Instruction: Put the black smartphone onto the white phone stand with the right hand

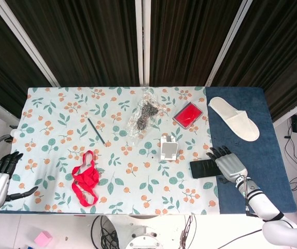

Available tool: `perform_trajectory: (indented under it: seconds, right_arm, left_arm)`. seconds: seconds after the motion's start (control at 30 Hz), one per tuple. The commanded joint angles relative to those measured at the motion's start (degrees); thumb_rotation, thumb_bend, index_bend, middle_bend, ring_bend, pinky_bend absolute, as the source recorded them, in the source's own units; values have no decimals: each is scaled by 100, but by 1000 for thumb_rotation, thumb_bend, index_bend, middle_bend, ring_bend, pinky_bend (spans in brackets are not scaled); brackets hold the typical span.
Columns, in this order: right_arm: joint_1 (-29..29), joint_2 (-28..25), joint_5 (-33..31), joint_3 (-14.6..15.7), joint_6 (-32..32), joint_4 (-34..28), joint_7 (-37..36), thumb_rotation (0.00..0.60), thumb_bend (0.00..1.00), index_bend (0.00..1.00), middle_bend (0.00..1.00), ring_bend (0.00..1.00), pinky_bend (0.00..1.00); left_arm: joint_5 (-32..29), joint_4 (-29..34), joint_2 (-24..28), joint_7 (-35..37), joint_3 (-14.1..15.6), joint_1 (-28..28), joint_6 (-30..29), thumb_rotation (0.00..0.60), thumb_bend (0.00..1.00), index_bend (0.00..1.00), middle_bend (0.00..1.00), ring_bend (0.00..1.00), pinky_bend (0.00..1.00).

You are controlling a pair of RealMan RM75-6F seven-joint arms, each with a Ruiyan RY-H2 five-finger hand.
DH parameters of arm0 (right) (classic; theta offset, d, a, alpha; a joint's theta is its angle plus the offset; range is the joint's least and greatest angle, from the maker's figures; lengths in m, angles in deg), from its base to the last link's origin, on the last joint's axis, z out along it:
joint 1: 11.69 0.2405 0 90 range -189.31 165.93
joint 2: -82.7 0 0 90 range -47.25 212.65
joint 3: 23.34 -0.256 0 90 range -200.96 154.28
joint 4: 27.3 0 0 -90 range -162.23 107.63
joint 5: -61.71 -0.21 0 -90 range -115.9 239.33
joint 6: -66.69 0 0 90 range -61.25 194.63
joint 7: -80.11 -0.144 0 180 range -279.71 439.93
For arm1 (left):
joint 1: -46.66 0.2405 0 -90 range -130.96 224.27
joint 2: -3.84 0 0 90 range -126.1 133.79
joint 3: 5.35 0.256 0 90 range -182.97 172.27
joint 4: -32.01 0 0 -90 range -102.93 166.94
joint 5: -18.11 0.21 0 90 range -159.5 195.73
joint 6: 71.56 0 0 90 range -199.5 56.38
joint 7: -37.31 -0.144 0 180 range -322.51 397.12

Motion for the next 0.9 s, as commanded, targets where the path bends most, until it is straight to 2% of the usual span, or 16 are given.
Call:
perform_trajectory:
  seconds: [0.03, 0.9]
  right_arm:
    - [24, 28, -3, 48, -31, 52, -27, 600, 133, 147, 0, 0, 0]
    - [301, 201, -208, 241, -36, 271, -157, 600, 145, 254, 0, 0, 0]
  left_arm:
    - [-4, -3, -2, 3, -2, -10, 19, 261, 46, 98, 76, 85, 197]
    - [7, 117, 94, -67, 30, -76, 179, 261, 47, 99, 76, 85, 197]
